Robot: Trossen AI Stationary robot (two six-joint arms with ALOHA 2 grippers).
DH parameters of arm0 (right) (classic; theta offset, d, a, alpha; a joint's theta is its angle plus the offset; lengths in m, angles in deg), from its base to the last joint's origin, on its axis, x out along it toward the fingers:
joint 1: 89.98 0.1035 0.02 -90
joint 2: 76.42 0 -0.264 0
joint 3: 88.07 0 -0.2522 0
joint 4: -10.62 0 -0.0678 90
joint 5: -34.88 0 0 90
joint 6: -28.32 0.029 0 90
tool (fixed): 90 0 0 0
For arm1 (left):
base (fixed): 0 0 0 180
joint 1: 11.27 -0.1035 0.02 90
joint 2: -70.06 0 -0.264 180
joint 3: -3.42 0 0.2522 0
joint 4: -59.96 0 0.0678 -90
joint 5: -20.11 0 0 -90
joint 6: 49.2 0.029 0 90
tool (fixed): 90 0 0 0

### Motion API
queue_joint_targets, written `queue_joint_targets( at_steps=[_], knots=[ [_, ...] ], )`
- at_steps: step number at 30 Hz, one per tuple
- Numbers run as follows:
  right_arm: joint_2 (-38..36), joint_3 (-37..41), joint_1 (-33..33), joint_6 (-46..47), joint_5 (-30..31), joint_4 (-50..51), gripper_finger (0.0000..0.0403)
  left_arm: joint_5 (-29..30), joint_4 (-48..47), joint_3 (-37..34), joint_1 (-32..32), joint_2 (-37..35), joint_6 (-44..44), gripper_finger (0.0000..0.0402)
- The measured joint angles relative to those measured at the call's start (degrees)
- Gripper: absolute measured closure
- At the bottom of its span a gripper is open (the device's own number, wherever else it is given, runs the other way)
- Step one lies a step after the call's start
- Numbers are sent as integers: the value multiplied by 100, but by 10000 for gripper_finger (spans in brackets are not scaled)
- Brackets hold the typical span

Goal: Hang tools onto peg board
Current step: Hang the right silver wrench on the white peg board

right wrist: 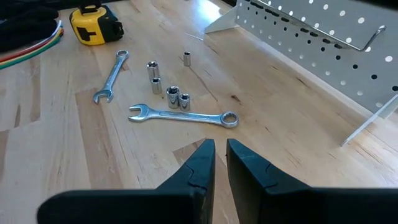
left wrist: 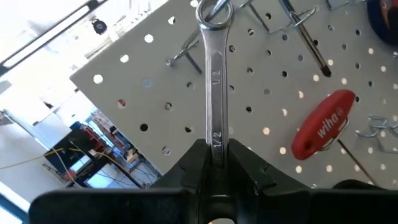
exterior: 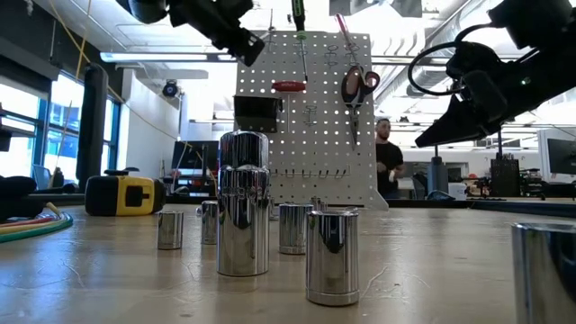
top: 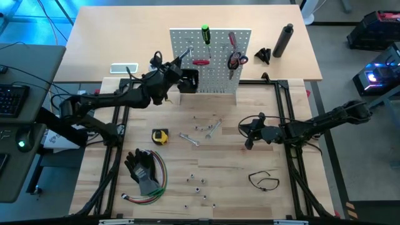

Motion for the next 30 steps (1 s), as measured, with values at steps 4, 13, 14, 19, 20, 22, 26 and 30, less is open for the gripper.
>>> queue_joint_targets(
  at_steps=[4,13,14,19,20,22,26,30],
  knots=[
    [0,0,0,-27,-3,-1,369,-9,101,-4,-72,-2,138,361],
    [0,-1,0,-36,46,-120,369,-45,-362,0,-309,-9,-96,337],
    [0,-1,0,-27,46,-130,369,-49,-409,-2,-327,-4,-139,328],
    [0,-1,0,-21,24,-232,369,-41,-459,-2,-379,-4,-209,279],
    [0,-2,0,-12,24,-249,369,-41,-463,-2,-379,-4,-210,268],
    [0,-2,0,2,19,-247,369,-38,-458,-2,-345,-4,-239,247],
    [0,-2,0,3,-16,-246,369,-15,-498,-2,-242,-9,-371,211],
    [0,-2,0,16,-37,-243,369,157,-822,-2,-64,-11,-377,188]
  ],
)
